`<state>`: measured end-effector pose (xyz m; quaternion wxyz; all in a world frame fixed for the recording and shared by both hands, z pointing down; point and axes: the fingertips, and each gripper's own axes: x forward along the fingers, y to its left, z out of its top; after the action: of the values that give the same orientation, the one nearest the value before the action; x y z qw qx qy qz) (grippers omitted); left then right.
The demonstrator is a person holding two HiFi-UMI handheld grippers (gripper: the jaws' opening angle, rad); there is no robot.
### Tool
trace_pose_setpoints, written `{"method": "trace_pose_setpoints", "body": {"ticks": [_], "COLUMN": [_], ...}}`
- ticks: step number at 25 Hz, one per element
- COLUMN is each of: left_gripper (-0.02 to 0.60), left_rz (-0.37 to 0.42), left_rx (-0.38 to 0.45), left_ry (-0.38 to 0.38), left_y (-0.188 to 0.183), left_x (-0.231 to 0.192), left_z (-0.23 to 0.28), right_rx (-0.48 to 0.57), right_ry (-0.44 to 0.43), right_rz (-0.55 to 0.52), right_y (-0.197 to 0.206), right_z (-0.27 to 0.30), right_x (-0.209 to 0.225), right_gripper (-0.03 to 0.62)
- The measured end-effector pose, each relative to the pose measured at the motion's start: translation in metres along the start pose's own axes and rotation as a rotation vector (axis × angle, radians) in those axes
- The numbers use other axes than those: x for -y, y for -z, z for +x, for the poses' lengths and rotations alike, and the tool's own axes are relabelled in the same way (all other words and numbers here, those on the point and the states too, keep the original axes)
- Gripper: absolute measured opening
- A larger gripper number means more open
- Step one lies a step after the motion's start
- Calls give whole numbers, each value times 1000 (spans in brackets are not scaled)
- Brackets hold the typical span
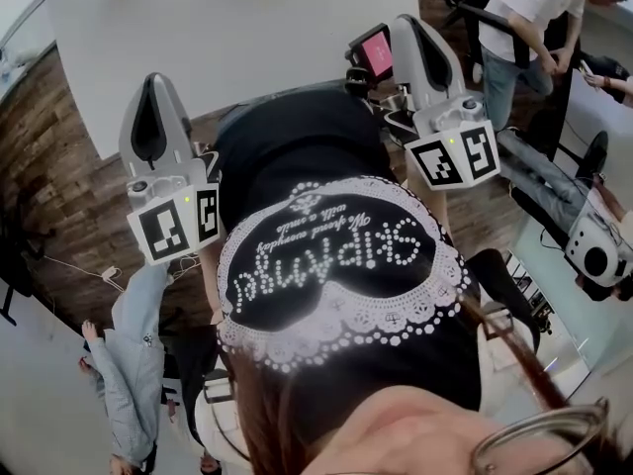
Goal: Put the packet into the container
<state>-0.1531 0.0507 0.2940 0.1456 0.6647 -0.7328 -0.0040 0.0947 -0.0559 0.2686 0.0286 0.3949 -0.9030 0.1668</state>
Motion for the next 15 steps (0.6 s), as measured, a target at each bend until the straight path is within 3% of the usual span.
{"method": "trace_pose_setpoints", "body": {"ticks": [15], "left_gripper": [3], "left_rz": [-12], "left_rx": [-4], "left_ry": [0], "left_y": [-1], "left_x": [-4], "left_z": [2], "right_rx": [-3], "right_ry": [8], "right_rz": [2], "right_y": [-1], "right_z": [3], "right_x": [1], "right_gripper": [3]}}
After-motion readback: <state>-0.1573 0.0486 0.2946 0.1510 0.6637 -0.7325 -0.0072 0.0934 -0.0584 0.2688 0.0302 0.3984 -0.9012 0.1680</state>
